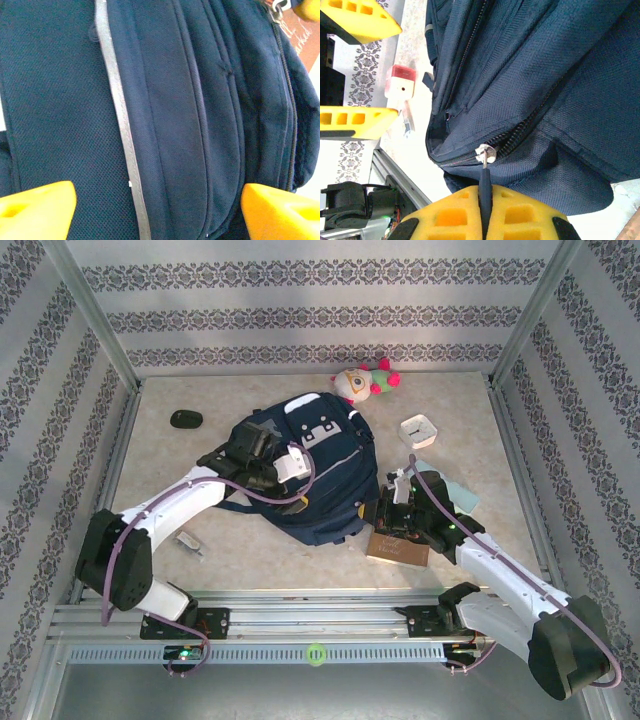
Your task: Pack books, pencil case, and school supplies into a backpack
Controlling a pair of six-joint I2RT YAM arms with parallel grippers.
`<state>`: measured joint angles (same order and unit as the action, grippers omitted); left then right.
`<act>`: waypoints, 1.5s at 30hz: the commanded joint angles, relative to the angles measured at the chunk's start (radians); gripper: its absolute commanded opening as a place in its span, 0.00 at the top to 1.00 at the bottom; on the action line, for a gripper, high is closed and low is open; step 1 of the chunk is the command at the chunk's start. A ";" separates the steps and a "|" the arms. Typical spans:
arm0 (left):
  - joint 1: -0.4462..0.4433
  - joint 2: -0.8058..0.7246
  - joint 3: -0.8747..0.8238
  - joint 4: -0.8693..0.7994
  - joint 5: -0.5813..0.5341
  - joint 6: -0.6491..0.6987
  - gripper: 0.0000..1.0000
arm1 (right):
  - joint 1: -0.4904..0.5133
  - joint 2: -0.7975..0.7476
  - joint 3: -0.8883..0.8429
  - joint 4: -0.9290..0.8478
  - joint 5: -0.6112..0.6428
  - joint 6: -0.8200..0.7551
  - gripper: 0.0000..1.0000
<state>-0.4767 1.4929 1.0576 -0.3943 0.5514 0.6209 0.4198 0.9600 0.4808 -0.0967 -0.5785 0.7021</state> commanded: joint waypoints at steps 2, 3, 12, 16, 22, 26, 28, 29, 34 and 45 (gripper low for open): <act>-0.015 0.070 -0.021 0.153 -0.001 0.005 0.01 | -0.015 -0.018 -0.009 0.018 -0.044 -0.023 1.00; -0.020 0.080 -0.023 0.173 -0.015 -0.001 0.01 | -0.015 -0.018 -0.008 0.018 -0.044 -0.023 1.00; -0.057 0.148 -0.039 0.242 -0.002 -0.027 0.01 | -0.016 -0.002 0.005 0.021 -0.061 -0.027 1.00; -0.076 0.175 -0.055 0.319 -0.092 -0.069 0.00 | -0.018 -0.002 0.004 0.022 -0.061 -0.030 1.00; -0.092 0.122 -0.033 0.338 -0.324 -0.258 0.98 | -0.053 -0.010 0.011 -0.005 -0.062 -0.041 1.00; -0.106 0.009 0.025 0.162 -0.440 -0.394 1.00 | -0.092 -0.011 0.022 -0.025 -0.053 -0.055 1.00; -0.112 -0.048 0.028 0.141 -0.476 -0.479 1.00 | -0.105 0.006 0.038 -0.034 -0.053 -0.072 1.00; -0.112 -0.067 0.037 0.125 -0.480 -0.518 1.00 | -0.106 0.017 0.050 -0.042 -0.055 -0.085 1.00; -0.135 -0.067 0.149 0.006 -0.591 -0.751 1.00 | -0.094 0.041 0.117 -0.085 -0.040 -0.132 1.00; -0.195 0.142 0.450 -0.109 -0.719 -1.017 1.00 | 0.200 0.023 0.176 -0.067 0.195 -0.049 1.00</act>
<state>-0.6621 1.6218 1.4372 -0.5659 -0.0818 -0.2535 0.5423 0.9771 0.6395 -0.1539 -0.4381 0.6121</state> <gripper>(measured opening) 0.043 0.052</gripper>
